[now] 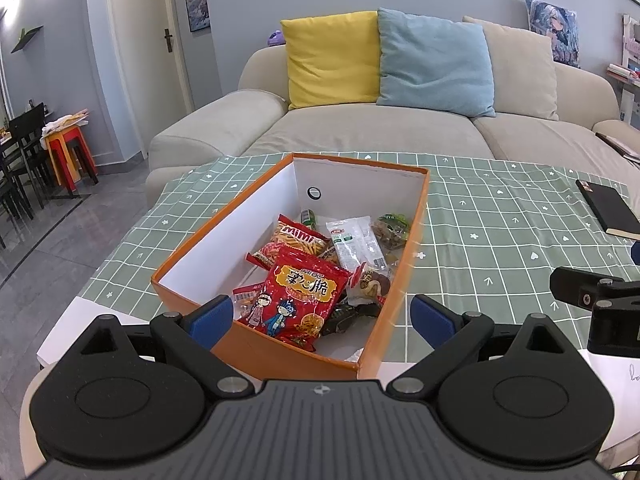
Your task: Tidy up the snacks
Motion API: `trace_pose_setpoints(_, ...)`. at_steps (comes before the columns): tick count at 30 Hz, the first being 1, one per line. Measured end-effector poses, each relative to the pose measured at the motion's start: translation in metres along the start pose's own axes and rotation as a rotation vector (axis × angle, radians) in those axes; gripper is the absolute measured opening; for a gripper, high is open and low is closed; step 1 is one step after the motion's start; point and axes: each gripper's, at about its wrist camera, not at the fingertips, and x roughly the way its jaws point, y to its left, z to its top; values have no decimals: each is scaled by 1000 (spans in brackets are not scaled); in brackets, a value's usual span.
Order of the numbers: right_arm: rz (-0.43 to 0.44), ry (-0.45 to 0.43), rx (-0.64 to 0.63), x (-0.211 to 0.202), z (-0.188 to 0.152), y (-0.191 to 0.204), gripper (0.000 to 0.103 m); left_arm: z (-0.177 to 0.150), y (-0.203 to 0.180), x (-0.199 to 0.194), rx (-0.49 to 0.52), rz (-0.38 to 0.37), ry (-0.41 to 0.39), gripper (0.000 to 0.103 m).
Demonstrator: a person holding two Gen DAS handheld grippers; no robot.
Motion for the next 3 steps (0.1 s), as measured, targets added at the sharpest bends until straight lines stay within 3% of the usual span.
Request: trace_pose_setpoints(3, 1, 1, -1, 0, 0, 0, 99, 0, 0, 0, 0, -3, -1, 103)
